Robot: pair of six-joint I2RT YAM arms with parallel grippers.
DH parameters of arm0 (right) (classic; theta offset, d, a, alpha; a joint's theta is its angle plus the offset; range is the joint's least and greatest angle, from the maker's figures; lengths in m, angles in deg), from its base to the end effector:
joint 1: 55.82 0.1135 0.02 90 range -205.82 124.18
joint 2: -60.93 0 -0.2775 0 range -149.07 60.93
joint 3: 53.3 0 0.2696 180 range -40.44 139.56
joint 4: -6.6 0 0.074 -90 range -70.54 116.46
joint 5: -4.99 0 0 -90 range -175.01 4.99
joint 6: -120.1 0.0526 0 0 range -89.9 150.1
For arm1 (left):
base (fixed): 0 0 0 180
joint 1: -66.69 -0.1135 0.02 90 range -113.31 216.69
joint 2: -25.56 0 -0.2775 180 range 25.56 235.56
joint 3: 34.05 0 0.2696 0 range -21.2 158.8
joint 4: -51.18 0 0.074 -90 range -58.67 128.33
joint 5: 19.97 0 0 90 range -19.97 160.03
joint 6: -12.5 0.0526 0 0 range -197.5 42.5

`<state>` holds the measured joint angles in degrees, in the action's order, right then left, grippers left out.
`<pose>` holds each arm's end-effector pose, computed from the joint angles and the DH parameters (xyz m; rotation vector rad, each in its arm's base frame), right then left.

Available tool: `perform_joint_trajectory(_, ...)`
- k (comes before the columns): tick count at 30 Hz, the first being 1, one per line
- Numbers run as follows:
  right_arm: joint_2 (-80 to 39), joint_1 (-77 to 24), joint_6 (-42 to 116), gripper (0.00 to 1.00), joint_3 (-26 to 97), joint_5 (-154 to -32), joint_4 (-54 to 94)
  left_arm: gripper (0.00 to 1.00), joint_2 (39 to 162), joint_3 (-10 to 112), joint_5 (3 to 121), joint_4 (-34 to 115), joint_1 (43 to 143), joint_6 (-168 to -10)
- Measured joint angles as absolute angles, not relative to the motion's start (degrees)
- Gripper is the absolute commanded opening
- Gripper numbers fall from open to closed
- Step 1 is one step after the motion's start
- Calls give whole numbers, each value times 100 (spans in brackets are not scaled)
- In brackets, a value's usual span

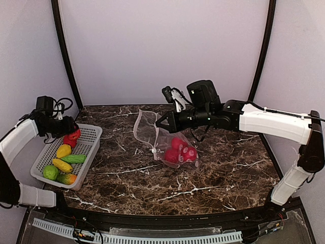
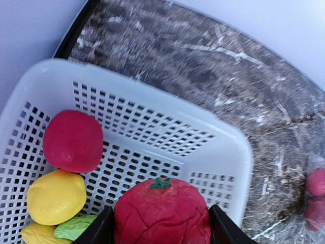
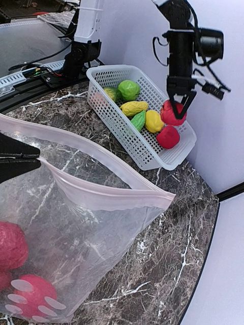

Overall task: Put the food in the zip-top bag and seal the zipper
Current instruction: Pick up the fake fruit from the bin, then place the fake fruit in the zipper food storage bag.

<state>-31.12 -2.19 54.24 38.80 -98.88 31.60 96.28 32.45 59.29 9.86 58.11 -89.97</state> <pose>0.2347 0.3400 0.3383 -0.7139 2.0523 1.0724 0.2835 0.0329 0.2659 -0.3420 2.3375 -0.2545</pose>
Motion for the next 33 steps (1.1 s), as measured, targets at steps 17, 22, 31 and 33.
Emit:
perform_joint_trajectory(17, -3090, -219, 5374, 0, 3880, -9938, 3190, 53, 8365, 3811, 5158, 1677, 9763, -10068)
perform_joint_trajectory(22, -3064, -219, 5374, 0, 3880, -9941, 3188, 53, 8983, 4106, 5389, 2409, 10718, -10195)
perform_joint_trajectory(31, -3064, -219, 5374, 0, 3883, -9956, 3193, 53, 10137, 4130, 5909, 3014, 11227, -10287)
perform_joint_trajectory(33, -3064, -219, 5374, 0, 3880, -9958, 3193, 54, 10175, 4111, 6163, 2973, 11231, -10296)
